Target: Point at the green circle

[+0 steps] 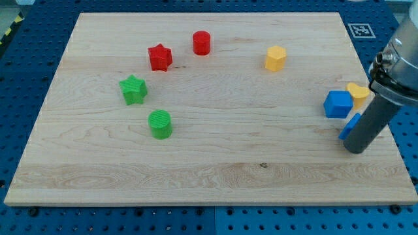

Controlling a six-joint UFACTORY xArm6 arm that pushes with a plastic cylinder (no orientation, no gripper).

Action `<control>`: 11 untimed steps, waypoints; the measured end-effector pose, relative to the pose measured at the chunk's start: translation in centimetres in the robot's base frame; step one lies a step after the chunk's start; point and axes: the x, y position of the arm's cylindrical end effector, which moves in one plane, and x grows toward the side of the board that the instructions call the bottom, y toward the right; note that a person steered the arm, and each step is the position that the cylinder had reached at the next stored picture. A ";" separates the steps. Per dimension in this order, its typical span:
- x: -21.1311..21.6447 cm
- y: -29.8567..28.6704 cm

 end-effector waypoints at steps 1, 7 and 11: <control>-1.7 0.0; -0.6 -41.5; -2.6 -26.3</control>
